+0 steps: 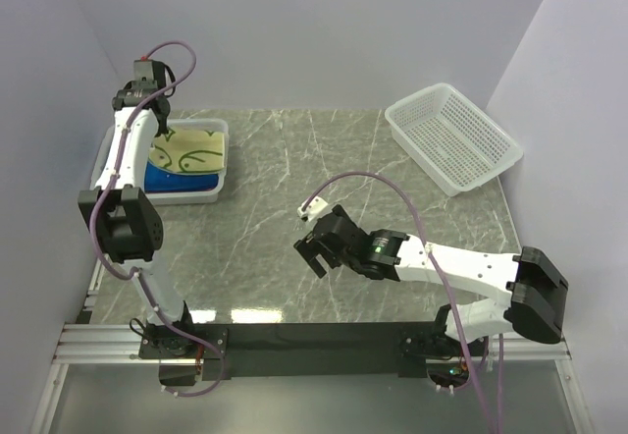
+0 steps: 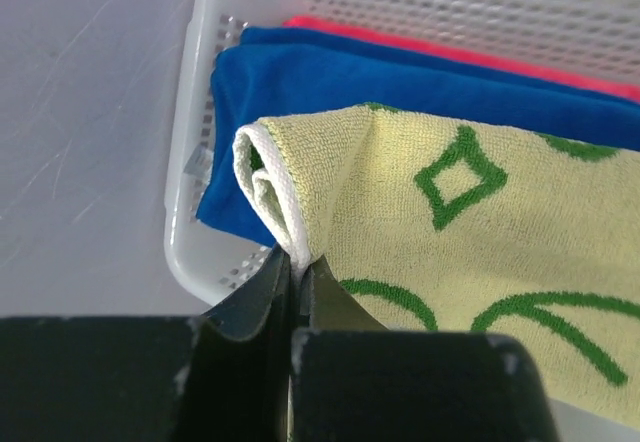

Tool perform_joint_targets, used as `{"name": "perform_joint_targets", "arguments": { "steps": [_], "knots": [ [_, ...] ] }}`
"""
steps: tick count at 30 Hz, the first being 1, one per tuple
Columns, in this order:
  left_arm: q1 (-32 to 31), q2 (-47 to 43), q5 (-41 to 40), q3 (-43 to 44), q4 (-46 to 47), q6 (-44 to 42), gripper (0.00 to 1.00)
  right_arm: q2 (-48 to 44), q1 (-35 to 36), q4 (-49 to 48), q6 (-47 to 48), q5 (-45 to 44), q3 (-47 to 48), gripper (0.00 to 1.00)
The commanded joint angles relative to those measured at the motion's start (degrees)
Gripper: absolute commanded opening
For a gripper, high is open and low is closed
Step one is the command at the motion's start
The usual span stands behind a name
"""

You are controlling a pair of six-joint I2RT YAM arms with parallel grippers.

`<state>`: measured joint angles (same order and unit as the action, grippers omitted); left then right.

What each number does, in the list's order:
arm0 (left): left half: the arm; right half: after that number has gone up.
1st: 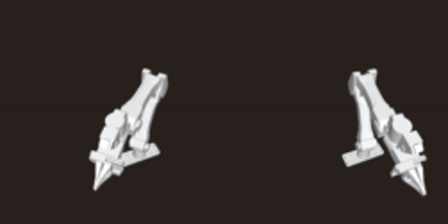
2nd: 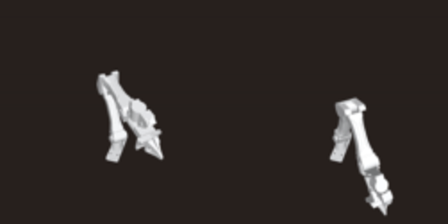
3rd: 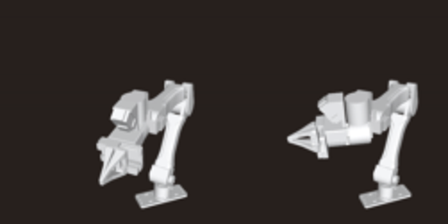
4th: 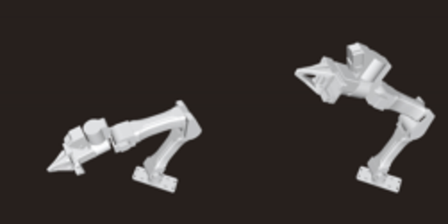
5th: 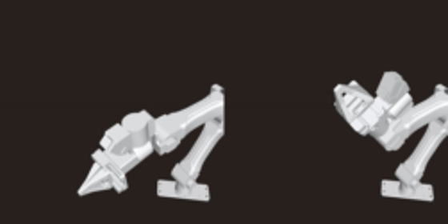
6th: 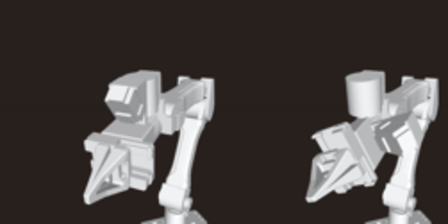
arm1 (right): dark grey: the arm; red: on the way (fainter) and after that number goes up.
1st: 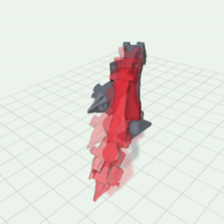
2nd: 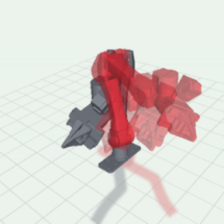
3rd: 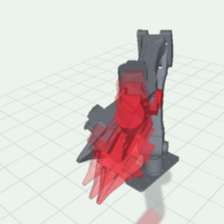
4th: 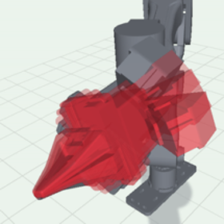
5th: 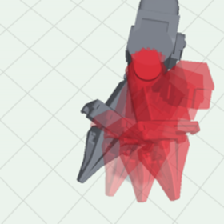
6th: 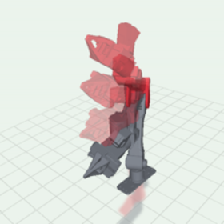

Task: Fold and stack the towels
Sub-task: Neatly place the folded towel into the bin

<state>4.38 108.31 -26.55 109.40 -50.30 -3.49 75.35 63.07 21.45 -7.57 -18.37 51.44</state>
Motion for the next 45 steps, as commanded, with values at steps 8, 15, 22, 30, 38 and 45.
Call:
{"name": "perform_joint_targets", "arguments": {
  "steps": [8,15,22,30,38,45],
  "knots": [
    [0.5,4.0,-9.1,-4.3,5.9,-2.1,0.06,1.6,-0.2,-0.3,0.8,0.4,1.9,0.95],
    [0.5,8.4,-13.3,-4.5,7.0,-0.9,0.21,2.7,-0.3,-0.6,0.7,1.1,1.7,0.95],
    [0.7,10.0,-19.5,-4.5,11.6,0.6,0.75,3.0,-0.3,-0.4,0.4,0.2,2.1,0.95],
    [1.3,3.9,-20.8,-2.9,12.2,15.2,0.83,1.6,-0.7,-0.9,-0.5,-2.3,2.2,0.95],
    [-1.7,-14.1,-1.4,-22.9,33.3,26.7,0.63,-1.3,-1.7,-3.9,-2.0,-1.1,-1.2,0.93],
    [-2.5,-15.1,8.7,-42.4,60.0,31.6,0.57,-6.8,-2.0,-7.5,-3.2,0.5,-6.1,0.93]
  ]
}}
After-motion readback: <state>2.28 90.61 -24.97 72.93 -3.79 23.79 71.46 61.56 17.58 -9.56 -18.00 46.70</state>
